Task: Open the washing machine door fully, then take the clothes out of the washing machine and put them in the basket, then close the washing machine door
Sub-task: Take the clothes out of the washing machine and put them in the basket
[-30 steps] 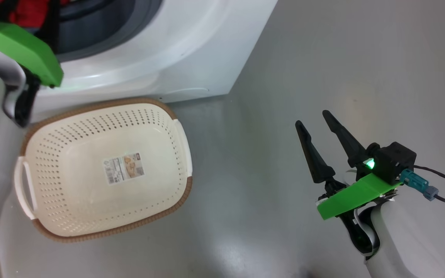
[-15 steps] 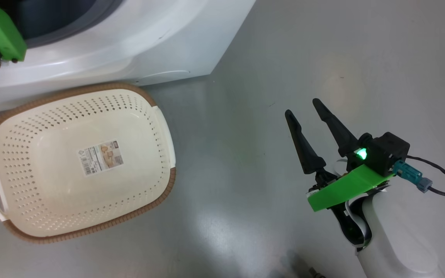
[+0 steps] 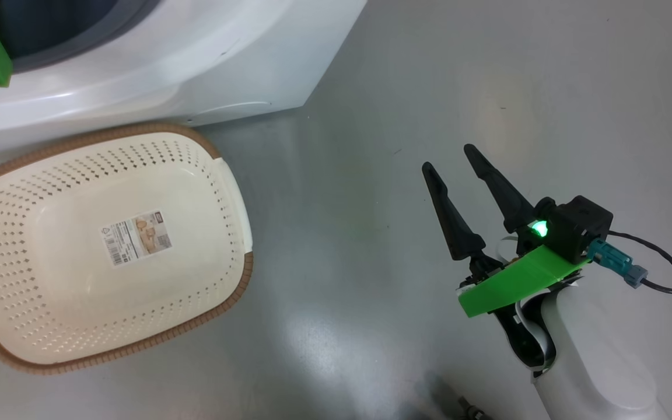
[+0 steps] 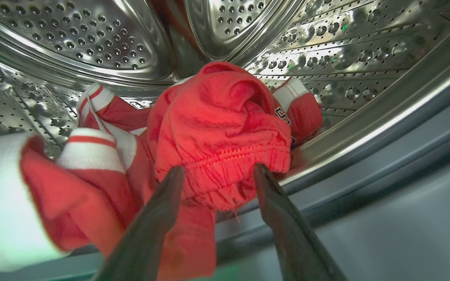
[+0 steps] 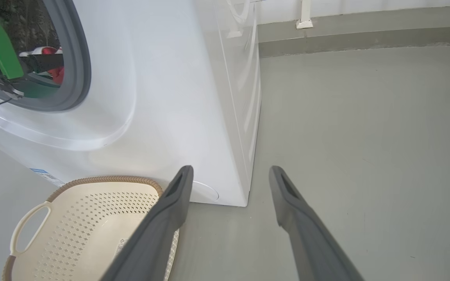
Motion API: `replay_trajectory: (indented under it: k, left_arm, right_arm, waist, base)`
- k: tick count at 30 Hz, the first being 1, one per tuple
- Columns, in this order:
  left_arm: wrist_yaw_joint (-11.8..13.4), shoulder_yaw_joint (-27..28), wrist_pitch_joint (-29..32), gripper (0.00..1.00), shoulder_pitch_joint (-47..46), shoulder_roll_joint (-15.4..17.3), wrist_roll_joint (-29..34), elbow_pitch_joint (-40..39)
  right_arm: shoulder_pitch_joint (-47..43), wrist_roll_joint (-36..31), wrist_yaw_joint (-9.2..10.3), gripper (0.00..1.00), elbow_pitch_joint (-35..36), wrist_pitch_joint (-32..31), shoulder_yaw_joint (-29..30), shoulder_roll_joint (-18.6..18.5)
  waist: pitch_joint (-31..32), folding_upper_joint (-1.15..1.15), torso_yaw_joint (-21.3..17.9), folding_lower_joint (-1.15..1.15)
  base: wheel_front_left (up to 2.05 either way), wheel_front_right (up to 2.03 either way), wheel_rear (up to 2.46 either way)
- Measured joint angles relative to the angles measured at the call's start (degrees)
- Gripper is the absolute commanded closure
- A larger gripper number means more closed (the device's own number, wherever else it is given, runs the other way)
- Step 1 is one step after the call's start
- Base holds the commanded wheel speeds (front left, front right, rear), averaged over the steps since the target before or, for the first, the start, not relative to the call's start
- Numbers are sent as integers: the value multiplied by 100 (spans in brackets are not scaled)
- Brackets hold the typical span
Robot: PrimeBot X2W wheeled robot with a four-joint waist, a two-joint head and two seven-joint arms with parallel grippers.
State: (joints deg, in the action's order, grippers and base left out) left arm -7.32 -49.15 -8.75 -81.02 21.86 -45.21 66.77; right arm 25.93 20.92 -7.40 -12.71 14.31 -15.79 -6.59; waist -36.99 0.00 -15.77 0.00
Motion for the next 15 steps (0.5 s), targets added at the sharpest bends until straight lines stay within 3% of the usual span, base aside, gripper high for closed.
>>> replay_trajectory:
  k: [1,2,15]
  left_arm:
    - [0,-48,-4,65,-24,3,-14,3]
    - [0,-78,-47,100,-38,3,-42,4]
    - [0,-291,-365,100,-42,-62,-523,-53]
  right_arm:
    - [0,0,0,0,2,0,0,1]
    - [0,-1,0,0,2,0,0,4]
    - [0,-1,0,0,-24,0,80,8]
  waist:
    - [-6,0,-7,0]
    - [-11,0,-13,0]
    - [123,0,58,0]
  base:
    - [0,0,0]
    - [0,0,0]
    - [0,0,0]
